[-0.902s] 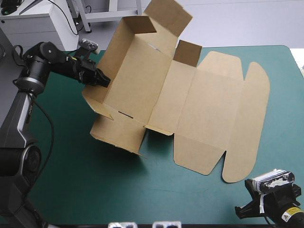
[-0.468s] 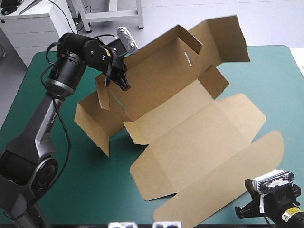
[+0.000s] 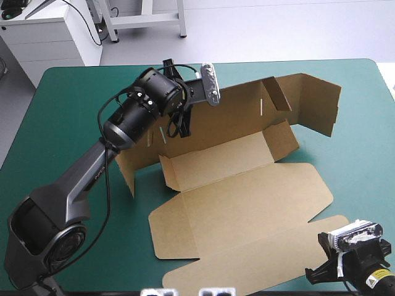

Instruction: Fold the box

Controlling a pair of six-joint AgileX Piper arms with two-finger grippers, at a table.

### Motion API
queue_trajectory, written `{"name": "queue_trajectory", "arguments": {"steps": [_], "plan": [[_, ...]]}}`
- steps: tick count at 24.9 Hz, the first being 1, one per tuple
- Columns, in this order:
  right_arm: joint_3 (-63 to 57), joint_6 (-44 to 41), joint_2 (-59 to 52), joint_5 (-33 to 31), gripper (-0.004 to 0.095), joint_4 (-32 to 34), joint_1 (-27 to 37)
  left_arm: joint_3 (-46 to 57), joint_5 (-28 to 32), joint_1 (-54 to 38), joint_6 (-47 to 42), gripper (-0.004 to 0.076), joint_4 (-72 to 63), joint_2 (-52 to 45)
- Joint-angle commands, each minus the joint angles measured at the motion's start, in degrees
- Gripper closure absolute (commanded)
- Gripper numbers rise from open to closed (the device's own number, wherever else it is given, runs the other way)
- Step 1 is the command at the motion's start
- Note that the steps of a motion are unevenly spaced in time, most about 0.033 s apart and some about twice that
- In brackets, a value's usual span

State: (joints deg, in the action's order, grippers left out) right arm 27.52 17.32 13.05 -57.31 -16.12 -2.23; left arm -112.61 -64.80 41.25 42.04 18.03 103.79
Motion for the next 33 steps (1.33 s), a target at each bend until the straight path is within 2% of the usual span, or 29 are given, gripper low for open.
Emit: {"name": "queue_trajectory", "arguments": {"steps": [1,5,10,12,14,17,20,25,30,33], "plan": [[1.23,0.15,0.69,3.31,0.0922,-0.96,-0.31,0.71,7.16,2.7,-0.35,0.0733,5.61,-4.74],[1.23,0.15,0.69,3.31,0.0922,-0.96,-0.31,4.63,11.09,4.63,-0.35,0.0733,7.96,-6.36],[1.23,0.15,0.69,3.31,0.0922,-0.96,-0.31,14.97,19.75,5.27,-1.15,0.0733,10.7,-11.09],[1.23,0.15,0.69,3.31,0.0922,-0.96,-0.31,24.16,26.87,5.27,-8.97,0.0733,18.61,-14.8],[1.23,0.15,0.69,3.31,0.0922,-0.96,-0.31,29.49,30.98,5.27,-13.64,0.0733,23.36,-16.57],[1.23,0.15,0.69,3.31,0.0922,-0.96,-0.31,34.83,34.27,5.27,-16.23,0.0733,27.31,-17.14],[1.23,0.15,0.69,3.31,0.0922,-0.96,-0.31,39.23,37.91,5.27,-25.93,0.0733,38.08,-17.14],[1.23,0.15,0.69,3.31,0.0922,-0.96,-0.31,43.6,40.94,5.27,-38.62,0.0733,54.27,-17.24],[1.23,0.15,0.69,3.56,0.0922,-0.96,-0.31,47.54,40.68,5.27,-54.17,0.0732,69.56,-17.27],[1.23,-1.21,0.69,5.84,0.0922,-1.31,-0.31,49.01,40.14,5.27,-60.39,0.0732,74.76,-17.27]]}}
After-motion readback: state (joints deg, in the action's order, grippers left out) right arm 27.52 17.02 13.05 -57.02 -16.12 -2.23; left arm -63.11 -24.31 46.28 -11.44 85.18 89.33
